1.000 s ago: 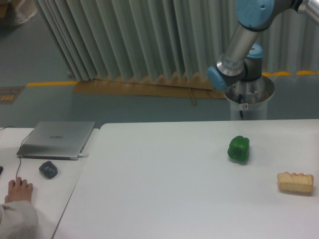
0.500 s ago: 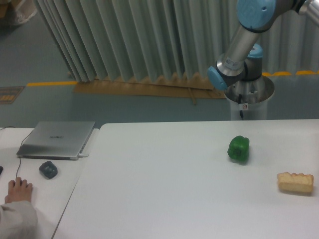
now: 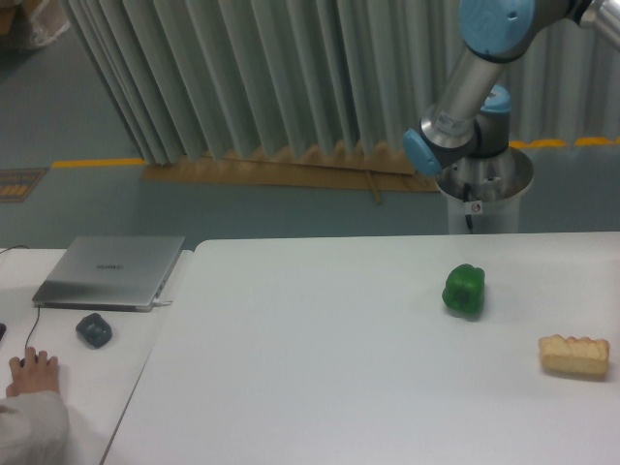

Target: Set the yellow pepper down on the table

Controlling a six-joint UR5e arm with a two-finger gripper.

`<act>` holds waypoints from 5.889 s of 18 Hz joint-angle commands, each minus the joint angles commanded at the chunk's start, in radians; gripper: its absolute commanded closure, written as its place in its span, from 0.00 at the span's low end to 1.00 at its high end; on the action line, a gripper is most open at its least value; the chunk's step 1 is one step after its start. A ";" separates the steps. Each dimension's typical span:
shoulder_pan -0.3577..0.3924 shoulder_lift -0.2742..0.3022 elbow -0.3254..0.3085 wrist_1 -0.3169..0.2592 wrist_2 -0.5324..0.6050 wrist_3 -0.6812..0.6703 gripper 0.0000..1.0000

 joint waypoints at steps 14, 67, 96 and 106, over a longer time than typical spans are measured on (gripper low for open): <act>-0.281 0.163 -0.002 -0.195 -0.048 0.130 0.67; -0.615 0.183 -0.090 -0.167 0.185 0.094 0.24; -0.402 0.215 -0.074 -0.181 0.035 0.305 0.00; -0.226 0.235 -0.074 -0.204 -0.090 0.624 0.00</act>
